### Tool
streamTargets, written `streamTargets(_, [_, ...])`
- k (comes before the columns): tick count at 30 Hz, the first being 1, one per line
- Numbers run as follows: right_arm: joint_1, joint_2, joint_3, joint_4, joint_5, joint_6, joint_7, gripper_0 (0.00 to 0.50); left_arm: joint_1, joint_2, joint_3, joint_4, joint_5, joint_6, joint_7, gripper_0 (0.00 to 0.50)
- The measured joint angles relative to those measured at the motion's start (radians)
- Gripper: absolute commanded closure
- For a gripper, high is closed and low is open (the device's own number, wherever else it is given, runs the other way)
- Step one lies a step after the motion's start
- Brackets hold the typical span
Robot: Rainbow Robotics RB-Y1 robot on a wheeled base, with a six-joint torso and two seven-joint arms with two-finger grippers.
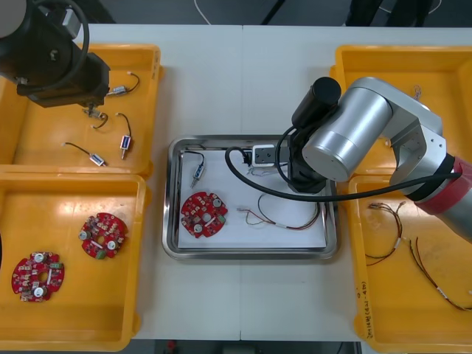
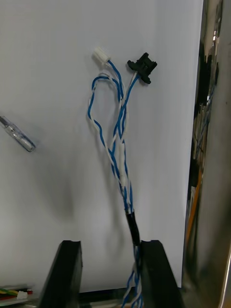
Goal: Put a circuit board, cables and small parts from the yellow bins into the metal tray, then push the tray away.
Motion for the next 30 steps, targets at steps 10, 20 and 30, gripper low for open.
streamTargets(10, [0.0,0.0,-0.001,0.0,-0.018,0.001,0.0,0.0,0.007,-0.01,0.0,-0.05,0.03,0.001,0.0,0.5])
streamTargets(20, [0.0,0.006,-0.029,-0.013,-0.051,0.098,0.0,0.0,0.007,-0.018,0.0,-0.073,0.055,0.001,0.0,0.5])
streamTargets(30, [0.0,0.067,-0.187,-0.121,-0.048,0.407,0.0,0.0,0.007,-0.019,-0.001,-0.076,0.058,0.002,0.0,0.499])
